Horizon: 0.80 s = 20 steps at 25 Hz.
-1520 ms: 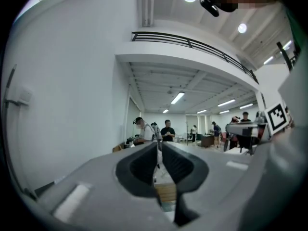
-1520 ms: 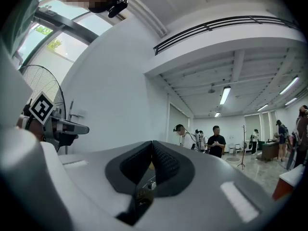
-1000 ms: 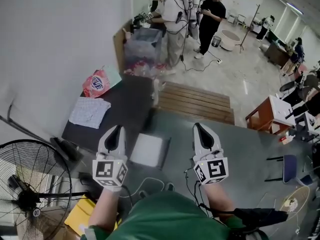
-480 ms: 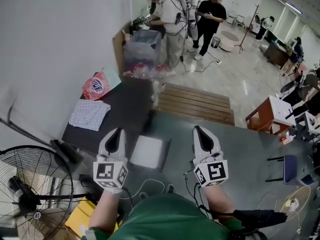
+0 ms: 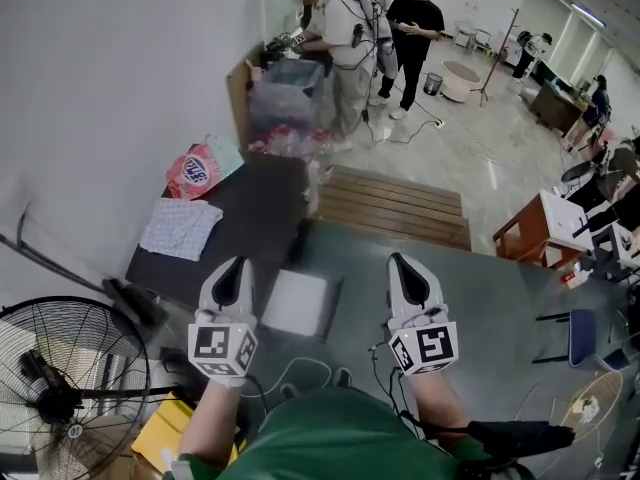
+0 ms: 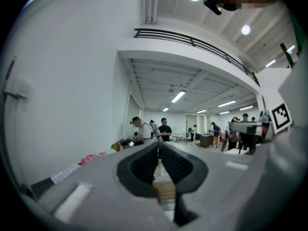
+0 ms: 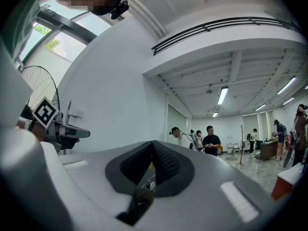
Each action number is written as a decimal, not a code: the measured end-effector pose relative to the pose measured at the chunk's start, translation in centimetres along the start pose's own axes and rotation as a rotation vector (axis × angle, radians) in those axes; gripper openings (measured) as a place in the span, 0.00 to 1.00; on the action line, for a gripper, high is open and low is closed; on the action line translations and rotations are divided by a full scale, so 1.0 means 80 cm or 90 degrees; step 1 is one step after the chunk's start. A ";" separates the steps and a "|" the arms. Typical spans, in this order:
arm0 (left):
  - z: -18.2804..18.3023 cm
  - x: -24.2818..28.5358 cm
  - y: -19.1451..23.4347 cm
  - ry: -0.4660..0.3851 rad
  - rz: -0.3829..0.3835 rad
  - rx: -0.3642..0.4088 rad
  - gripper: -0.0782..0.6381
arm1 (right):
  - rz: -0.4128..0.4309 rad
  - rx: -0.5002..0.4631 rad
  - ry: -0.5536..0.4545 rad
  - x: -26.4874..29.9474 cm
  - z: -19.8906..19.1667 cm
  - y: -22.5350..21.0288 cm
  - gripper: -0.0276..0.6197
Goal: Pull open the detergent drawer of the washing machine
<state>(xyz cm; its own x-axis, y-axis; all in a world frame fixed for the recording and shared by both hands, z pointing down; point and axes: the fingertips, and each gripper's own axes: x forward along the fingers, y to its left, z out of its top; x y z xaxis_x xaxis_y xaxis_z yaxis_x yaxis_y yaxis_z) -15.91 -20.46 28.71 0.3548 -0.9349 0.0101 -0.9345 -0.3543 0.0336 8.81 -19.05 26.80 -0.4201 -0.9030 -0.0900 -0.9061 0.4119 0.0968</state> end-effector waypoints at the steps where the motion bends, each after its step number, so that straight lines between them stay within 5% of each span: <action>1: 0.000 0.000 0.000 0.001 0.000 0.000 0.13 | 0.001 0.000 0.000 0.000 0.000 0.001 0.05; 20: -0.003 -0.006 0.004 0.009 0.008 -0.003 0.13 | 0.005 0.005 0.003 -0.003 -0.001 0.006 0.05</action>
<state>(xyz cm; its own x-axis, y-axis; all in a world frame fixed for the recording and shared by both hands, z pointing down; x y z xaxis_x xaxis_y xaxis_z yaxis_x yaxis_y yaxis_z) -16.36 -20.08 28.96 0.3434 -0.9388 0.0248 -0.9388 -0.3424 0.0380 8.48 -18.63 26.99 -0.4269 -0.9004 -0.0845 -0.9032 0.4198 0.0898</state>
